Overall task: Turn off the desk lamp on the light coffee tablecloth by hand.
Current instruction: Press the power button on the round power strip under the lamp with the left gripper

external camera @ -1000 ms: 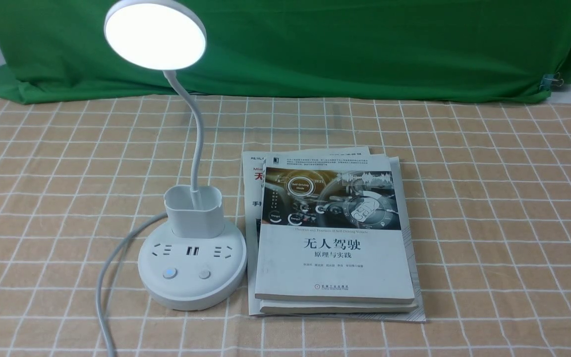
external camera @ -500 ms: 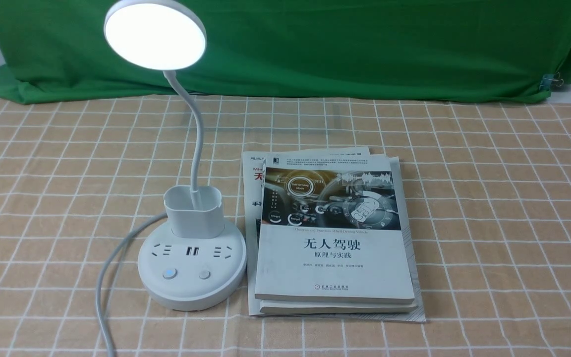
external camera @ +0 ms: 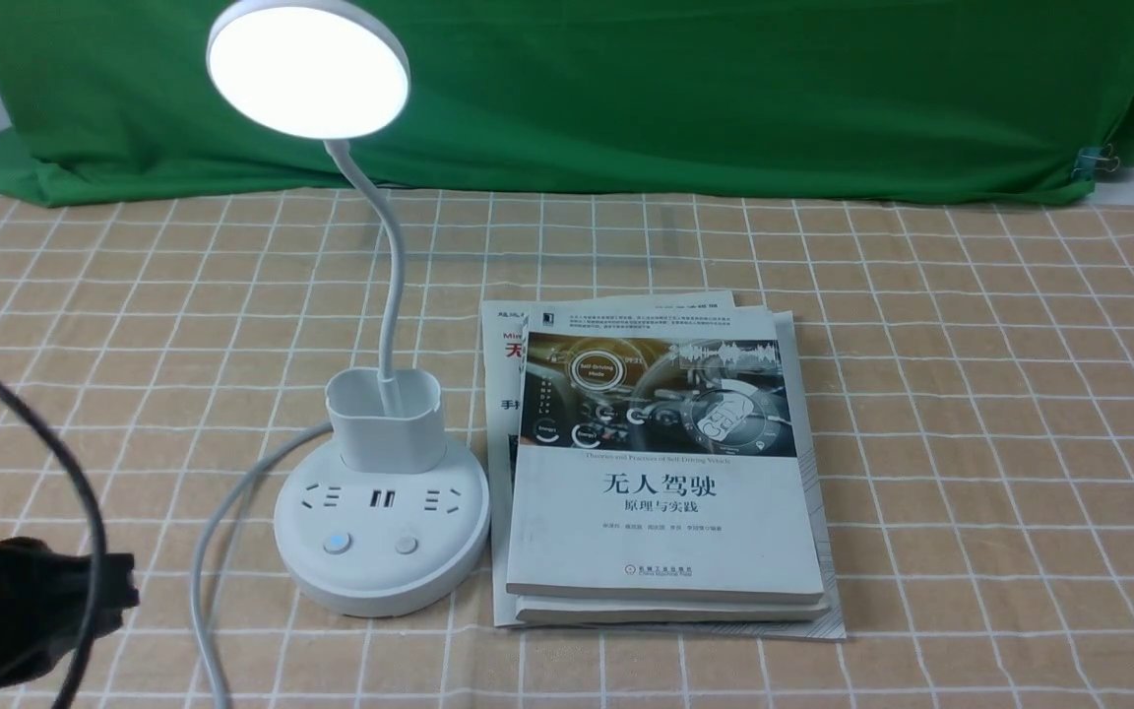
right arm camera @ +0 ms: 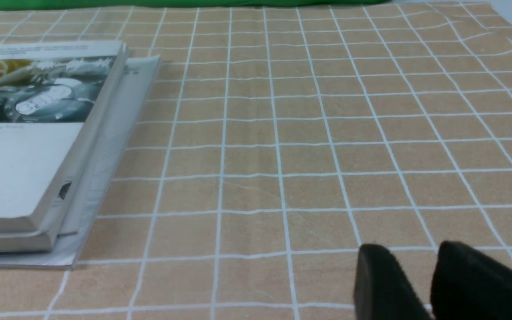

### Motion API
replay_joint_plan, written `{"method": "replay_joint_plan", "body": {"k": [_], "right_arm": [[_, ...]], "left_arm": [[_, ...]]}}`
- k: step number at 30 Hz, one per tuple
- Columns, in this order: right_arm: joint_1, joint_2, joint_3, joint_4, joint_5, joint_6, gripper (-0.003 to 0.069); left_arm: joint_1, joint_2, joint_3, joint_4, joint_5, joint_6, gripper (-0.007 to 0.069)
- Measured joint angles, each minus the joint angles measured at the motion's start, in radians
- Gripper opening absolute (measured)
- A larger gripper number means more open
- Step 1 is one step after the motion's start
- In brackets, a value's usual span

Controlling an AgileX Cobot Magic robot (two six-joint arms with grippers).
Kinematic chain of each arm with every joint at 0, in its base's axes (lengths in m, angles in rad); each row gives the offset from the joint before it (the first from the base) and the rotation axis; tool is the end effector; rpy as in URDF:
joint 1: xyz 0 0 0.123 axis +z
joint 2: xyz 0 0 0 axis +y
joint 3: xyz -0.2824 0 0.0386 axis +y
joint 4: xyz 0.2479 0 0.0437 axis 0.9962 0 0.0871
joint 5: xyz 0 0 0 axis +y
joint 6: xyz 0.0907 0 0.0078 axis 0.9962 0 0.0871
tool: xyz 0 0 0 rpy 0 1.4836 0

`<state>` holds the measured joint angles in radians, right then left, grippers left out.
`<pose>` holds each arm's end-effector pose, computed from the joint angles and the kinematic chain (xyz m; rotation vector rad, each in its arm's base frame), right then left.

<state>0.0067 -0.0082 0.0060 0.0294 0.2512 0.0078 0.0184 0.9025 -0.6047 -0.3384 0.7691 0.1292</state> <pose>0.0549 0.0010 0.1887 0.0202 1.7325 0.0380 0.1569 -0.0182 0.2655 -0.0779 2.5148 -0.3342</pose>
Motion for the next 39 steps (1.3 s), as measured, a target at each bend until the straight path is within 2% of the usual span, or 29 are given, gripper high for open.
{"method": "replay_joint_plan", "body": {"k": [6, 11, 13, 18, 21, 26, 32, 39], "right_arm": [[0.0, 0.0, 0.0, 0.0, 0.0, 0.0, 0.0243], [0.0, 0.0, 0.0, 0.0, 0.0, 0.0, 0.0243], [0.0, 0.0, 0.0, 0.0, 0.0, 0.0, 0.0243], [0.0, 0.0, 0.0, 0.0, 0.0, 0.0, 0.0243], [0.0, 0.0, 0.0, 0.0, 0.0, 0.0, 0.0243], [0.0, 0.0, 0.0, 0.0, 0.0, 0.0, 0.0243], [0.0, 0.0, 0.0, 0.0, 0.0, 0.0, 0.0243], [0.0, 0.0, 0.0, 0.0, 0.0, 0.0, 0.0243]], "left_arm": [[-0.028, 0.282, -0.165, -0.051, 0.105, 0.06, 0.0], [-0.206, 0.448, -0.298, -0.014, 0.116, 0.036, -0.0008], [-0.312, 0.517, -0.36, 0.041, 0.119, -0.016, -0.0008], [-0.47, 0.666, -0.488, 0.181, 0.138, -0.139, -0.0008], [-0.498, 0.738, -0.551, 0.215, 0.145, -0.154, -0.0008], [-0.489, 0.81, -0.612, 0.261, 0.148, -0.161, -0.0008], [-0.45, 0.878, -0.625, 0.265, 0.148, -0.144, -0.0008], [-0.45, 0.94, -0.637, 0.256, 0.156, -0.141, -0.0006]]}}
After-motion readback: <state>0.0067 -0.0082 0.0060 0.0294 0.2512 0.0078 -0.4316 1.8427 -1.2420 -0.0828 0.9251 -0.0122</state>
